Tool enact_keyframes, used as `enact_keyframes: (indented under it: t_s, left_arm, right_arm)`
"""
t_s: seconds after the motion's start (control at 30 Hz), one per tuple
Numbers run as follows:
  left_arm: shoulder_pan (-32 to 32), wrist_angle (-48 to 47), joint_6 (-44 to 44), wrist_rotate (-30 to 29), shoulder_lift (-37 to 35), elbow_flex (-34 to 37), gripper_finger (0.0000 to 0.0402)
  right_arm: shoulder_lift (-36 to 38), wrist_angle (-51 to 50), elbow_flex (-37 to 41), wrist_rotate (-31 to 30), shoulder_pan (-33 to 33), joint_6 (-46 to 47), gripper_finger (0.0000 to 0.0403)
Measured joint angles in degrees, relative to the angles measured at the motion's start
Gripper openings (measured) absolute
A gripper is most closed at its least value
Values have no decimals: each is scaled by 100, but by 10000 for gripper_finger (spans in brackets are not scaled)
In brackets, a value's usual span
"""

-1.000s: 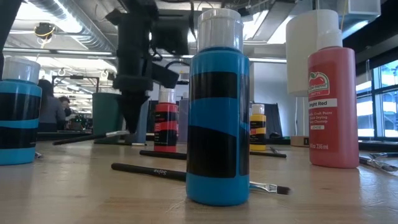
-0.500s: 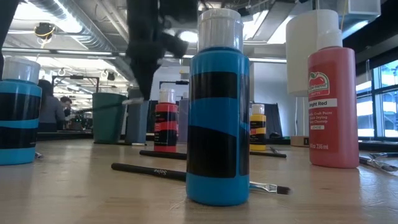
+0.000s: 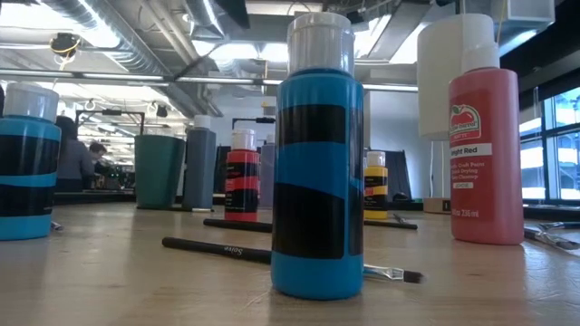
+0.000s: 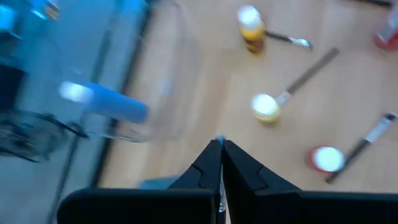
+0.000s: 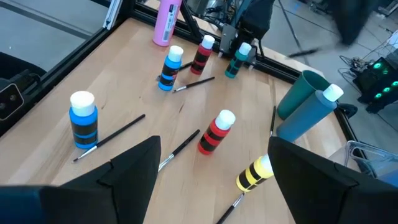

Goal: Pick & Place Paint Supplies
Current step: Put the silver paint brush into the green cup

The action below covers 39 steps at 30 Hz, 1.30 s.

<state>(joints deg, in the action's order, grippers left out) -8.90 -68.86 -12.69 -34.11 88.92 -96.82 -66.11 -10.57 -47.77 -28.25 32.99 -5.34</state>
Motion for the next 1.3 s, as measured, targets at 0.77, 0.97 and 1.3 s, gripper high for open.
enact_keyframes:
  t_s: [0.77,0.97,1.3]
  left_arm:
    - [49,6296,2140,-1301,-5695,5827,2]
    - [51,6874,2397,-1637,-6458,6606,2]
    - [326,6942,1807,-2030,-7104,7498,2]
  right_arm:
    - [0,183,0,-4,-9,-151,300]
    - [0,196,0,-4,-103,-153,300]
    - [-178,214,2,-2,-344,-153,300]
